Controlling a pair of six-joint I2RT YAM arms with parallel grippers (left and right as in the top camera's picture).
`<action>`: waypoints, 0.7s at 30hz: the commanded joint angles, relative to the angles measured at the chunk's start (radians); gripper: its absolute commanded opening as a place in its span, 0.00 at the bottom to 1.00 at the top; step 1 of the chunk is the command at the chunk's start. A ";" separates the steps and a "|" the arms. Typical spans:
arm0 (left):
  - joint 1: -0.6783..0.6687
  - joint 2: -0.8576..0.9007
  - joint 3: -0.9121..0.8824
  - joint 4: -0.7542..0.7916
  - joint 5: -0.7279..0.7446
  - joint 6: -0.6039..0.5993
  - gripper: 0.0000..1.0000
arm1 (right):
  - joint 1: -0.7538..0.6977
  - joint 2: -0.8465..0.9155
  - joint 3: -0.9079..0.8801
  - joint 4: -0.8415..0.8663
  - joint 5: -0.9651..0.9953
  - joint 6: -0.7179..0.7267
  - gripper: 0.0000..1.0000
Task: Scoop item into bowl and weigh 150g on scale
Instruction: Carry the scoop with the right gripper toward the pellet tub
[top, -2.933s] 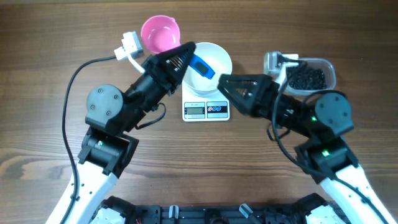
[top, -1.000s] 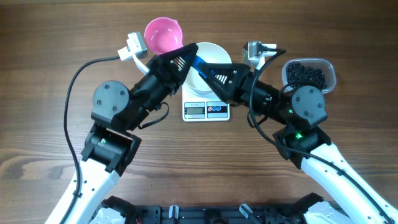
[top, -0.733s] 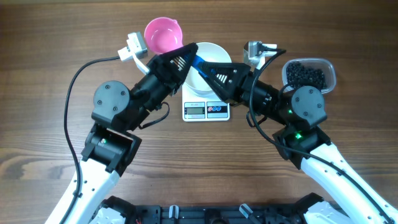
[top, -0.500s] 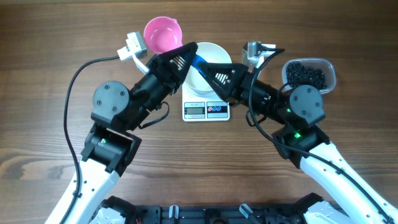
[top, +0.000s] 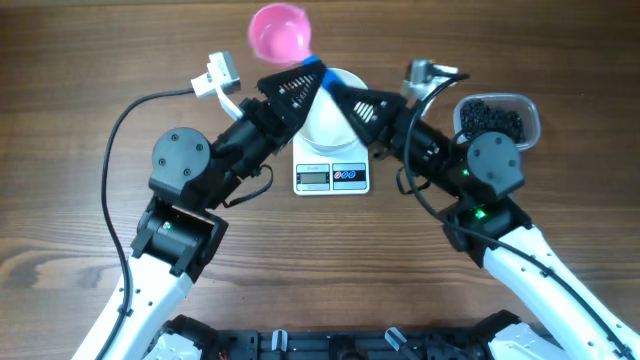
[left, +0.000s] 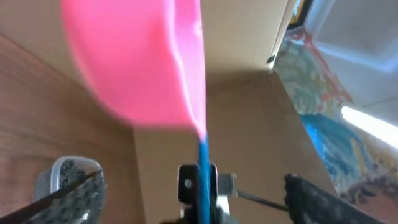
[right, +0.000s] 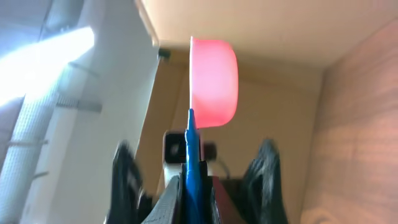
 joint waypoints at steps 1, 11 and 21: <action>-0.004 0.001 0.005 -0.016 0.087 0.096 1.00 | -0.106 -0.008 0.005 -0.055 0.034 -0.049 0.05; 0.011 -0.064 0.005 -0.546 0.135 0.327 1.00 | -0.409 -0.206 0.249 -0.929 -0.059 -0.563 0.05; 0.011 -0.064 0.005 -1.089 -0.003 0.478 1.00 | -0.408 -0.155 0.803 -1.836 0.227 -0.960 0.04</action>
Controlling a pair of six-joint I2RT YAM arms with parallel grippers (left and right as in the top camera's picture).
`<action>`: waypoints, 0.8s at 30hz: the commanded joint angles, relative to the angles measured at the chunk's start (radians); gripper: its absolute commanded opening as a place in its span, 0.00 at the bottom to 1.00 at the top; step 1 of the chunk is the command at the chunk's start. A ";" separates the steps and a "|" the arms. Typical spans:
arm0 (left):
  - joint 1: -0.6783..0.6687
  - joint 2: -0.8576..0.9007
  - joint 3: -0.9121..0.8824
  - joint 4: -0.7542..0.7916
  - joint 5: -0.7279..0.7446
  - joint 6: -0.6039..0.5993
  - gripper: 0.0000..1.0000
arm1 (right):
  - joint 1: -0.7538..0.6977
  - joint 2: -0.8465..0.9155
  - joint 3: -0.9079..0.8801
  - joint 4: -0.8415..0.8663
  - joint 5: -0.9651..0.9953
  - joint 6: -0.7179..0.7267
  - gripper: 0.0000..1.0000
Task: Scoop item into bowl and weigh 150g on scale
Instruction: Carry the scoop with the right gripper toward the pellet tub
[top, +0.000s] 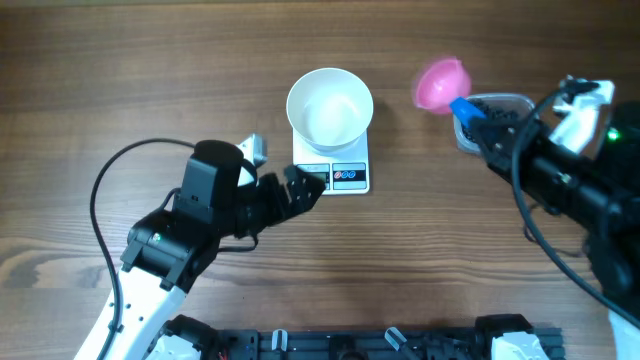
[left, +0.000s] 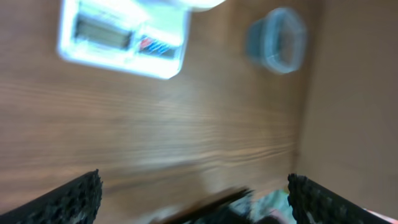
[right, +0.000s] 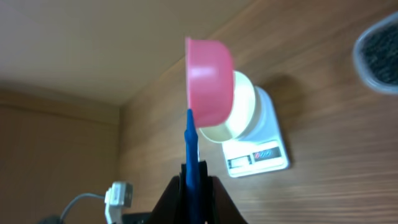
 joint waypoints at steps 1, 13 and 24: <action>0.007 -0.009 0.003 -0.079 -0.096 0.060 1.00 | 0.000 0.020 0.102 -0.112 0.147 -0.123 0.05; 0.006 0.010 0.003 -0.065 -0.174 0.060 1.00 | 0.000 0.031 0.101 -0.121 0.368 -0.196 0.04; 0.003 0.125 0.003 0.010 -0.200 0.106 1.00 | 0.000 0.232 0.101 -0.057 0.564 -0.341 0.04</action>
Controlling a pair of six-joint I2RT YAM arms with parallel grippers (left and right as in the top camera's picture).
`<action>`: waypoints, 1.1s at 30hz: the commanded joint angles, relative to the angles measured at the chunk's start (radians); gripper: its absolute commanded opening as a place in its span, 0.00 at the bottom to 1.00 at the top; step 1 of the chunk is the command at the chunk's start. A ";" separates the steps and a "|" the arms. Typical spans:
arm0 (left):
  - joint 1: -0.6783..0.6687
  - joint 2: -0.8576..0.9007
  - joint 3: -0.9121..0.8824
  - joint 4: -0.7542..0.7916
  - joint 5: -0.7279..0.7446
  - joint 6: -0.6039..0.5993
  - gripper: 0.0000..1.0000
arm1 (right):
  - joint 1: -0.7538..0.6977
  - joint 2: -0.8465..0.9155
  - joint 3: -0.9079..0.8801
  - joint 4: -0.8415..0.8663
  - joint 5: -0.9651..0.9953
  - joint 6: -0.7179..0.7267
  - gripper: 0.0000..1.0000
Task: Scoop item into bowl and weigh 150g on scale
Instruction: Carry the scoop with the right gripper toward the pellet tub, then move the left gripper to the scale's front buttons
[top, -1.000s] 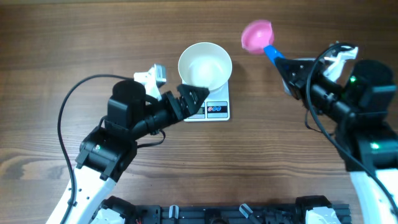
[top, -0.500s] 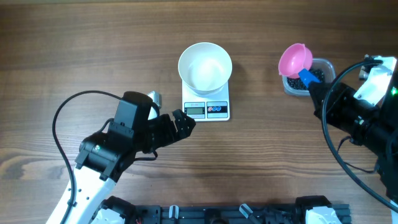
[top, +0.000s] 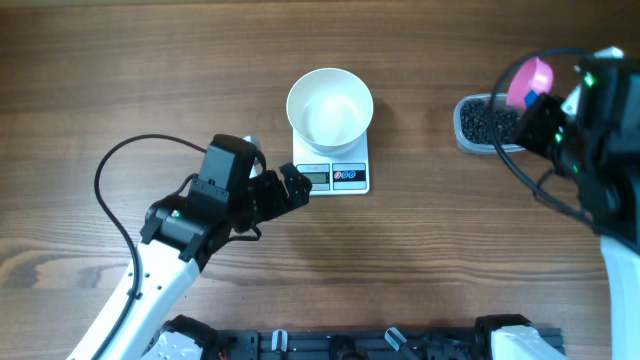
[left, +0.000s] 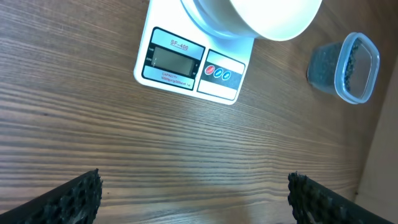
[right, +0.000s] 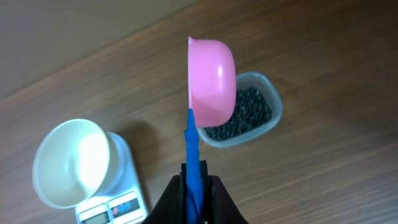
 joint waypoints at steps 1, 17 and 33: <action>-0.006 0.018 0.004 0.012 -0.017 0.097 1.00 | 0.000 0.025 0.016 -0.003 0.033 -0.089 0.04; -0.080 0.178 0.324 -0.245 -0.223 0.226 1.00 | 0.000 0.023 0.016 0.062 -0.032 -0.146 0.04; -0.140 0.280 0.219 0.013 -0.275 0.288 1.00 | 0.000 0.023 0.016 0.053 -0.038 -0.149 0.04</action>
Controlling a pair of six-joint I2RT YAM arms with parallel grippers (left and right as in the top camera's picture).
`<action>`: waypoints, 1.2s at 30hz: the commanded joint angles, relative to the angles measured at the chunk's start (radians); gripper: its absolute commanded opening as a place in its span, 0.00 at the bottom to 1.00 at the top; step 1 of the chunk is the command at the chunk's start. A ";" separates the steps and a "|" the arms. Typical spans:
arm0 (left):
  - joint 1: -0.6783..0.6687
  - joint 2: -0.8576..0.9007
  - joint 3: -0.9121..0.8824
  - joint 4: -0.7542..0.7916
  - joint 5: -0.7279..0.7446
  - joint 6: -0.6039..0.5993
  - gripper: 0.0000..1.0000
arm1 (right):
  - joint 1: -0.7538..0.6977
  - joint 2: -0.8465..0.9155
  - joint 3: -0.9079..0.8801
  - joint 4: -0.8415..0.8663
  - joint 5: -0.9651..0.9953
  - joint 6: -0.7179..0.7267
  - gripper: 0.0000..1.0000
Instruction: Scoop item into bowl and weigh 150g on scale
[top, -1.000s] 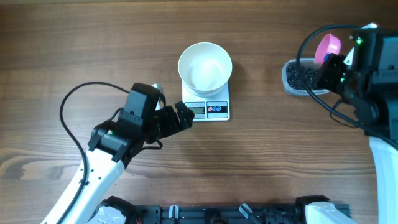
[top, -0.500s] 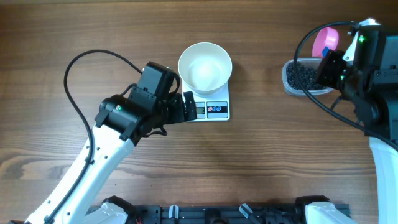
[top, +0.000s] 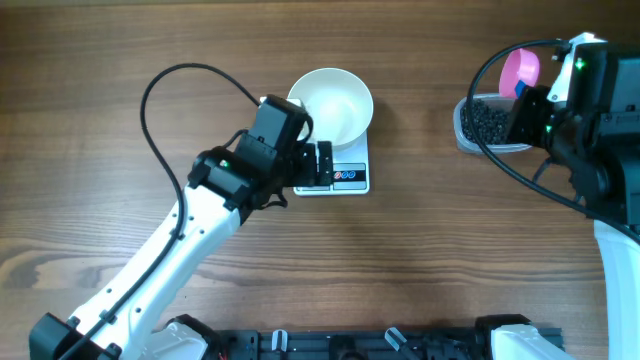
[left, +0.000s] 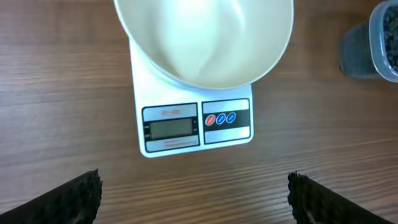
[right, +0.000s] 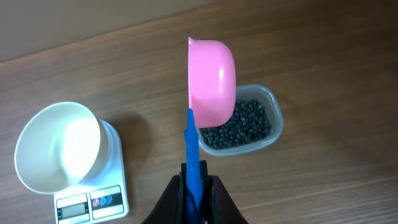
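Note:
A white bowl stands empty on a white digital scale at the table's middle back. At the back right sits a clear tub of black beads. My right gripper is shut on the blue handle of a pink scoop, which it holds on edge above the tub. My left gripper hovers open over the scale's display, just in front of the bowl. Nothing lies between its fingers.
A black cable loops from the left arm over the table's left half. Another cable arcs beside the tub on the right. Bare wooden table lies in front of the scale.
My left gripper has moved from the lower left of the scale to right above its display, still open. The right gripper still holds the scoop over the tub, shifted only slightly.
Both grippers met above the bowl with the scoop's handle between them. Then the left gripper was open and back at the lower left, while the right one carried the scoop near the tub, then over it. Now the left hovers at the scale.

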 joint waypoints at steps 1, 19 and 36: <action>-0.010 0.008 -0.068 0.060 -0.045 -0.041 1.00 | 0.000 -0.005 0.016 0.055 0.043 0.013 0.04; -0.108 0.264 -0.069 0.169 -0.338 -0.284 1.00 | 0.000 0.010 0.016 0.161 0.160 -0.047 0.04; -0.225 0.357 -0.069 0.220 -0.431 -0.251 1.00 | 0.000 0.010 0.016 0.142 0.161 -0.066 0.04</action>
